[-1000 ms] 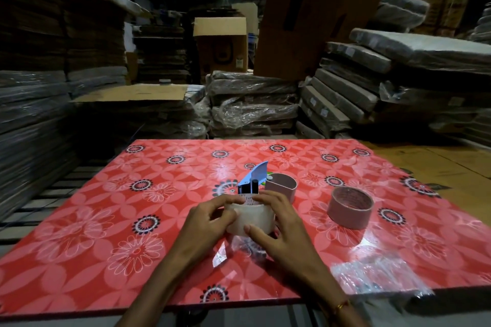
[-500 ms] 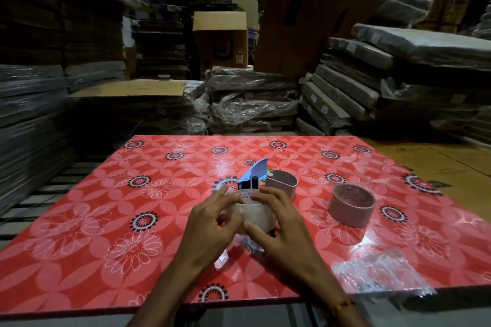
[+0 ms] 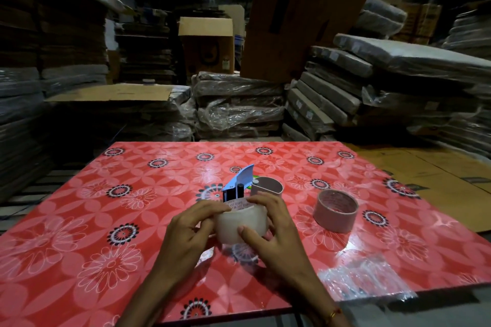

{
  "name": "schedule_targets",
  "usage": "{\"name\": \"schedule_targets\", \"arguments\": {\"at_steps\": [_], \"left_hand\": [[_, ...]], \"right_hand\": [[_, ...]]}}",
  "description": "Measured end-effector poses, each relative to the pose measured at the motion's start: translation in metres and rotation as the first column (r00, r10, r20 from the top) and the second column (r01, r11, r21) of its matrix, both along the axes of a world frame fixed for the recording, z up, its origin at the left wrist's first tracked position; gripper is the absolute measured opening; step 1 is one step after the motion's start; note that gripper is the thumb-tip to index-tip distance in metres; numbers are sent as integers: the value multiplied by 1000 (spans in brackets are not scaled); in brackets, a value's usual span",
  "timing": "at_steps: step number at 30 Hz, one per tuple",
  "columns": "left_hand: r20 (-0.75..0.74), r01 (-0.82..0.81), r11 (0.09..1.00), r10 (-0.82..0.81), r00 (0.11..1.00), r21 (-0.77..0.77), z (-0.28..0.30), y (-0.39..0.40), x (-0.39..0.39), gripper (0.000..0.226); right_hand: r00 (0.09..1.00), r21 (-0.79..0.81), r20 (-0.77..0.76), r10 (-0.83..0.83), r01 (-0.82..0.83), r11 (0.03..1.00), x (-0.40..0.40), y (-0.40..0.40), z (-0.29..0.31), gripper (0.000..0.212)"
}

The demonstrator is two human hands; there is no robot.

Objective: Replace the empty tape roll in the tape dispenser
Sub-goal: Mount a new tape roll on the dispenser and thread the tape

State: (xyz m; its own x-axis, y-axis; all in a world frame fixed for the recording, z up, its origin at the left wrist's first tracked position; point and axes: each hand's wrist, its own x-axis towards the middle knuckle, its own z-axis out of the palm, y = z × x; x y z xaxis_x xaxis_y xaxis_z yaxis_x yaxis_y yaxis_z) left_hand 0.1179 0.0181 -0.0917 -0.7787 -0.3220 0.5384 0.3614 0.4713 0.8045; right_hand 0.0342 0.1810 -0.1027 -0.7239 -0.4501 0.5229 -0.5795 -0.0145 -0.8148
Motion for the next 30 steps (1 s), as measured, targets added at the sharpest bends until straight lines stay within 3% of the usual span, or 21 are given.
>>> {"name": "schedule_targets", "arguments": {"at_steps": [3, 5, 10, 14, 18, 22, 26, 30], "left_hand": [[21, 63, 983, -67, 998, 171, -5, -1, -3, 32], [43, 63, 982, -72, 996, 177, -8, -3, -5, 21], [46, 53, 980, -63, 997, 191, -8, -3, -5, 22], [51, 39, 990, -46, 998, 133, -4, -3, -3, 26], [2, -35, 998, 35, 999, -54, -1, -4, -2, 26], [14, 16, 991, -14, 1000, -130, -2, -2, -3, 23], [54, 69, 992, -64, 997, -106, -4, -1, -3, 22], [22, 48, 989, -45, 999, -142, -2, 0, -3, 24]], "right_hand": [[998, -35, 52, 22, -21, 999, -1, 0, -3, 46], [997, -50, 66, 35, -32, 998, -2, 0, -4, 47], [997, -37, 74, 35, -32, 999, -1, 0, -3, 47], [1000, 34, -12, 17, -16, 999, 1, 2, -1, 48], [988, 168, -152, 1, 25, 985, 2, -1, -2, 43], [976, 286, -219, -11, 74, 955, 2, -6, -7, 70], [959, 251, -275, -73, 145, 957, 1, -8, -8, 64], [971, 208, -227, -77, 126, 970, 2, -6, -5, 53]]}}
